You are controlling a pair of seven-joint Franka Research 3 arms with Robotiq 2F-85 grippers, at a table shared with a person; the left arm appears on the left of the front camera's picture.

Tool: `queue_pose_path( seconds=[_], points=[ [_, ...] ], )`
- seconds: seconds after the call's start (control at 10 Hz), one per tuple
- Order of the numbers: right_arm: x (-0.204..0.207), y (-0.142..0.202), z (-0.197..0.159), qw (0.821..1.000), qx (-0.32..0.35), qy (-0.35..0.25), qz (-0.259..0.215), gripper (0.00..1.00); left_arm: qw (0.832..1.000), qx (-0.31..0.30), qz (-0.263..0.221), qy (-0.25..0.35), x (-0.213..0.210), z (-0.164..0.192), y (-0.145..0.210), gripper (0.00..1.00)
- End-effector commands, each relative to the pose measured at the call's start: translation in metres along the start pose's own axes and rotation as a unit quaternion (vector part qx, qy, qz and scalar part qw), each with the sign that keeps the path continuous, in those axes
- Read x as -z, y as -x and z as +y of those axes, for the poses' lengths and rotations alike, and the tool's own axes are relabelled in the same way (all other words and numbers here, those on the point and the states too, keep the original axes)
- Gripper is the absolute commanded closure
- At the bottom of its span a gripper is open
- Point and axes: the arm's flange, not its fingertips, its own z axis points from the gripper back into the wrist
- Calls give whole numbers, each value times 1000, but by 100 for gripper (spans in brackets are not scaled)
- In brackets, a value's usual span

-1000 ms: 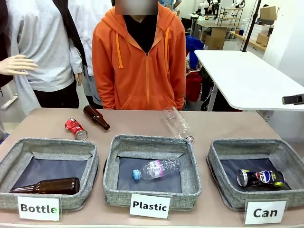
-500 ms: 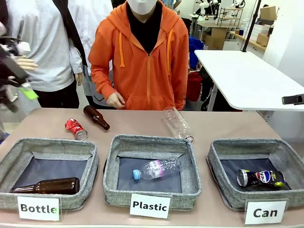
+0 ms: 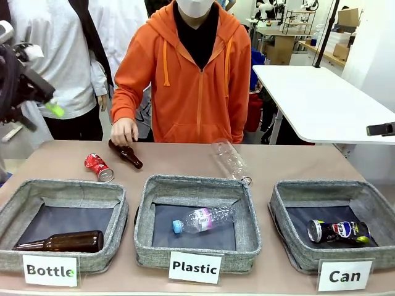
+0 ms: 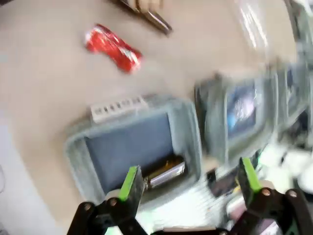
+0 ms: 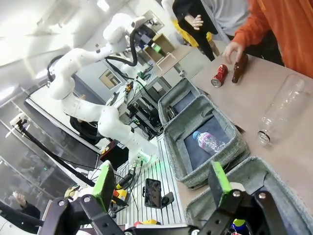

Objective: Sort the can waste into the basket.
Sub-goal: Pick up the can waste from the table and place it in the right Fabric basket.

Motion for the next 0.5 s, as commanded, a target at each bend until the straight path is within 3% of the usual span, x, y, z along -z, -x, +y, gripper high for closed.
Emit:
queue_pose_path(
  seconds=[0.0, 0.1, 0.4],
  points=[
    [-3, 0, 2, 1000, -7, -5, 8, 0, 987, -71, -140, 18, -19, 38, 10, 0],
    [-3, 0, 2, 1000, -7, -5, 8, 0, 975, -103, -192, 36, -50, 64, 44, 0],
    [-3, 0, 2, 1000, -7, -5, 8, 0, 975, -67, -204, 56, -84, 119, 182, 0]
  ],
)
